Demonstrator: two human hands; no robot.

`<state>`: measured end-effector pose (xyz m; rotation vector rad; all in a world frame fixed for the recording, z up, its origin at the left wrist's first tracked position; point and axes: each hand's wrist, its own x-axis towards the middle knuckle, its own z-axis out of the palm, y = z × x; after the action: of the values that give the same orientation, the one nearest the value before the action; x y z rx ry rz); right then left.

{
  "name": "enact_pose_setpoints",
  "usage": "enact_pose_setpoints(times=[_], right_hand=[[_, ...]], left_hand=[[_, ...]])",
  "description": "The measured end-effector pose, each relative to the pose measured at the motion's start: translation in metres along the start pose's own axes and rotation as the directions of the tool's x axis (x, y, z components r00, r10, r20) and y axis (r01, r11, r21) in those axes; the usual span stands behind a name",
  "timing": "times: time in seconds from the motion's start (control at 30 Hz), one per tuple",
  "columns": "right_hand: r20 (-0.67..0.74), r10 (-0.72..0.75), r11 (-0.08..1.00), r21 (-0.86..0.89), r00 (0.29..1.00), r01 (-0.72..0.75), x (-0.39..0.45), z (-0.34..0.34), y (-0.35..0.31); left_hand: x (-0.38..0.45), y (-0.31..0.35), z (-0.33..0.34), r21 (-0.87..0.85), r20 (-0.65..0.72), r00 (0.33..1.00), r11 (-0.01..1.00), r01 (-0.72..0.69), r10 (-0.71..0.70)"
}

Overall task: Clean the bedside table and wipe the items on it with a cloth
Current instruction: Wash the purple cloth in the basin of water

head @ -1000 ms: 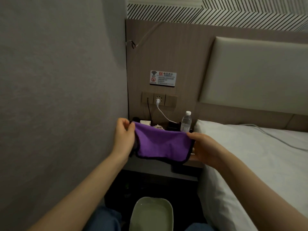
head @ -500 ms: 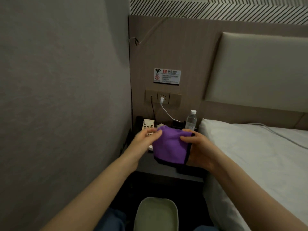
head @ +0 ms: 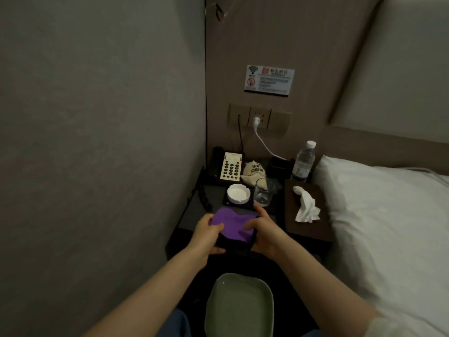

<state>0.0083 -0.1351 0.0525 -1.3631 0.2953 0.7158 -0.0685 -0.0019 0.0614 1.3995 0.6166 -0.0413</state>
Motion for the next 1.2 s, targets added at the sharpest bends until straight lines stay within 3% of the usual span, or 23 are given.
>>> enact_pose_setpoints(times=[0.1, 0.27, 0.4, 0.47, 0.53, 0.6, 0.67, 0.77, 0.87, 1.0, 1.07, 1.2], right_hand=[[-0.008, -0.086, 0.993, -0.083, 0.996, 0.085, 0.038, 0.014, 0.017], [-0.033, -0.217, 0.945, -0.259, 0.976, 0.202, 0.088, 0.021, 0.032], [0.024, -0.322, 0.878, -0.366, 0.946, 0.308, 0.114, 0.015, 0.021], [0.064, -0.403, 0.696, -0.626, 0.913, 0.352, 0.123, 0.007, 0.014], [0.088, -0.418, 0.391, -0.881, 0.904, 0.267, 0.128, 0.001, 0.011], [0.120, -0.432, 0.197, -0.955, 0.894, 0.223, 0.131, -0.003, 0.014], [0.224, -0.456, 0.053, -0.959, 0.861, 0.278, 0.134, -0.004, 0.022], [0.361, -0.391, -0.128, -0.932, 0.847, 0.339, 0.138, -0.005, 0.038], [0.360, -0.332, -0.164, -0.932, 0.872, 0.323, 0.140, -0.007, 0.047], [0.398, -0.347, -0.199, -0.916, 0.849, 0.348, 0.137, -0.006, 0.052], [0.391, -0.324, -0.209, -0.918, 0.862, 0.338, 0.133, -0.006, 0.055], [0.343, -0.196, -0.234, -0.926, 0.918, 0.296, 0.125, -0.007, 0.054]], left_hand=[[0.030, -0.022, -0.015, 0.089, -0.054, 0.999, 0.996, 0.002, 0.003], [0.076, -0.038, -0.020, 0.473, 0.013, 0.972, 0.855, -0.212, 0.234], [0.114, -0.039, -0.019, 0.459, 0.031, 0.950, 0.840, -0.289, 0.310], [0.130, -0.043, -0.023, 0.564, 0.042, 0.946, 0.774, -0.288, 0.322], [0.139, -0.048, -0.029, 0.795, 0.030, 0.947, 0.567, -0.217, 0.321], [0.143, -0.049, -0.032, 0.900, 0.071, 0.921, 0.374, -0.225, 0.383], [0.148, -0.052, -0.029, 0.904, 0.263, 0.857, 0.198, -0.380, 0.443], [0.153, -0.059, -0.023, 0.874, 0.469, 0.818, -0.044, -0.484, 0.333], [0.155, -0.067, -0.022, 0.898, 0.435, 0.840, -0.085, -0.433, 0.323], [0.151, -0.069, -0.022, 0.910, 0.409, 0.788, -0.142, -0.389, 0.460], [0.149, -0.071, -0.023, 0.916, 0.396, 0.829, -0.111, -0.385, 0.395], [0.147, -0.059, -0.023, 0.919, 0.393, 0.911, -0.071, -0.387, 0.127]])
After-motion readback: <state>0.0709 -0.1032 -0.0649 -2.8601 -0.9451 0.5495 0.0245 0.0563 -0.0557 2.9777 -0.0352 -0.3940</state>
